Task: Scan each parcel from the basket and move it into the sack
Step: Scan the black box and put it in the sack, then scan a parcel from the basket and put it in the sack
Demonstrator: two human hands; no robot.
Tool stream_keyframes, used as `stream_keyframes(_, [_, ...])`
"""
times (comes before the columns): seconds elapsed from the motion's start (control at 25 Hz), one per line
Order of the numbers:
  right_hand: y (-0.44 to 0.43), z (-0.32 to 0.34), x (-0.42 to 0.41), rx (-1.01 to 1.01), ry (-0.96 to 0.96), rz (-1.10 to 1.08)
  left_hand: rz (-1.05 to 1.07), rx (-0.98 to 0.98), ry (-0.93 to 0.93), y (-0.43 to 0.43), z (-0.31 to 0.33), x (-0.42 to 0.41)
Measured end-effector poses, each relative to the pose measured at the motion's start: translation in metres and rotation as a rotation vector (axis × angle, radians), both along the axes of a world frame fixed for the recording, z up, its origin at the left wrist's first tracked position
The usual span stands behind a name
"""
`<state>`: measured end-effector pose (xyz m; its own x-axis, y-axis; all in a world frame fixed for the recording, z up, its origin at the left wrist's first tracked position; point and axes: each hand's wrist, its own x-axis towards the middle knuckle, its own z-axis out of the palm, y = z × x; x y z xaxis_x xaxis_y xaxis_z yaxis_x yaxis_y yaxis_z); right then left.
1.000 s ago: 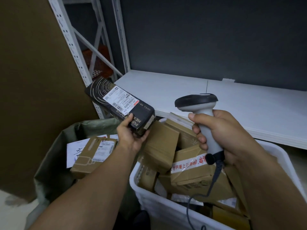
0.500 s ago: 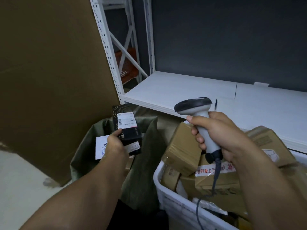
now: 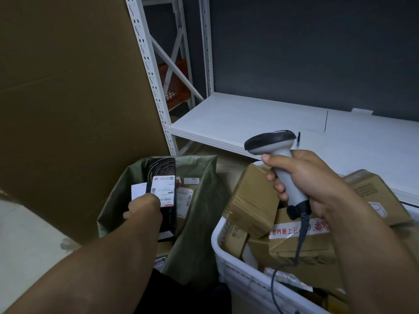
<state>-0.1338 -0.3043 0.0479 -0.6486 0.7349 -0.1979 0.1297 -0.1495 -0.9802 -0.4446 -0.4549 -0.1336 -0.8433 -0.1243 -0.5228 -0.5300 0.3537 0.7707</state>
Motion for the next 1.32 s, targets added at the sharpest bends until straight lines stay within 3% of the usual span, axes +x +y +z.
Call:
stream_keyframes(0.12, [-0.001,-0.001,0.0,0.004,-0.002,0.005,-0.067,-0.292,0.087,-0.001,0.021,0.015])
stream_keyframes(0.36, [0.001,-0.004,0.003,0.005,0.004,-0.004,-0.12,-0.346,0.235,0.009,0.024,0.019])
stream_keyframes(0.56, [0.004,-0.004,0.013,0.0,-0.004,-0.033,-0.221,-0.222,0.449,0.038,0.034,0.048])
stream_keyframes(0.72, [0.006,-0.003,0.029,0.01,-0.022,-0.076,-0.277,0.123,0.391,0.072,0.039,0.076])
stream_keyframes(0.88, [0.01,-0.004,0.048,-0.003,-0.027,-0.121,-0.535,0.133,0.357,0.105,0.047,0.121])
stream_keyframes(1.0, [0.014,-0.008,0.058,-0.018,-0.04,-0.145,-0.853,-0.035,0.459,0.126,0.049,0.16])
stream_keyframes(1.16, [0.016,-0.012,0.064,-0.037,-0.049,-0.158,-1.207,-0.497,0.728,0.14,0.041,0.195])
stream_keyframes(1.32, [0.02,-0.015,0.072,-0.044,-0.054,-0.173,-1.412,-0.844,0.698,0.145,0.017,0.211])
